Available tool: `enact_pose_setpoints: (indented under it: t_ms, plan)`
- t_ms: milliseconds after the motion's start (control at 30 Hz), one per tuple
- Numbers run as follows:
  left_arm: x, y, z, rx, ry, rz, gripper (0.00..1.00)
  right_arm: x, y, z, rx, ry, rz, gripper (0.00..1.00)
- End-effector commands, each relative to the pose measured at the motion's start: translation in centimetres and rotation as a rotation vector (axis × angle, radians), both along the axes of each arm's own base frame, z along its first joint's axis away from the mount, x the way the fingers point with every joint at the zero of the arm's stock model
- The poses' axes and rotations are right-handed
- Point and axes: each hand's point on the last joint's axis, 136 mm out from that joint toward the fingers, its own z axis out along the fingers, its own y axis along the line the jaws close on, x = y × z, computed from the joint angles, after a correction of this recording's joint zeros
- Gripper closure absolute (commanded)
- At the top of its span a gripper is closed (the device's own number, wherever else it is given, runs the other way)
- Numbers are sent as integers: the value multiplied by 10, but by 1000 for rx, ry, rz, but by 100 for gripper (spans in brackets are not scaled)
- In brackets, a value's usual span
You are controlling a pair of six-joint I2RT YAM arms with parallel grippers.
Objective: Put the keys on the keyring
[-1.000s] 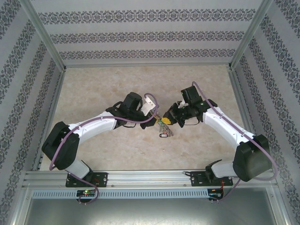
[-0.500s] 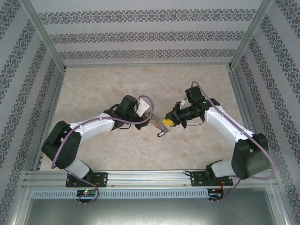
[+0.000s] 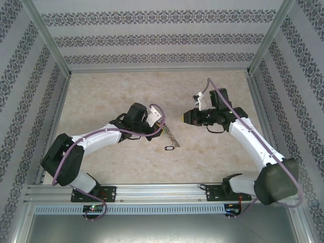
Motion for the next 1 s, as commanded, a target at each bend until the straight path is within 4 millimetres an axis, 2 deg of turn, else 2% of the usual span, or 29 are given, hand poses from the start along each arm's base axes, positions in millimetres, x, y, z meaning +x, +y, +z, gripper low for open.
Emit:
enact_pose_setpoints:
  t_ms: [0, 133, 233, 300, 367, 467, 567, 667, 733, 967]
  plan:
    - [-3, -3, 12, -20, -47, -50, 100, 9, 7, 6, -74, -347, 163, 81]
    - [-3, -3, 10, -12, -45, -53, 100, 3, 15, 10, -151, -657, 342, 77]
    - [-1, -1, 10, -10, -50, -49, 100, 7, 18, 8, -188, -862, 415, 67]
    - [0, -1, 11, -10, -54, -51, 100, 18, 19, 5, -191, -893, 417, 64]
    - [1, 0, 12, -9, -52, -53, 100, 24, 25, -2, -189, -887, 487, 67]
    - [2, 2, 12, -4, -46, -57, 100, 5, 34, -21, -215, -1042, 752, 67]
    - [1, 4, 13, -2, -41, -63, 100, 1, 35, -37, -212, -1183, 865, 66]
    - [2, 4, 20, -21, -31, -73, 100, 3, 34, -56, -263, -1215, 950, 62]
    - [0, 4, 18, -9, -10, -91, 100, 3, 36, -58, -269, -1248, 978, 58]
    - [-3, 7, 18, -23, 20, -133, 100, 14, 48, -65, -333, -1322, 1083, 58]
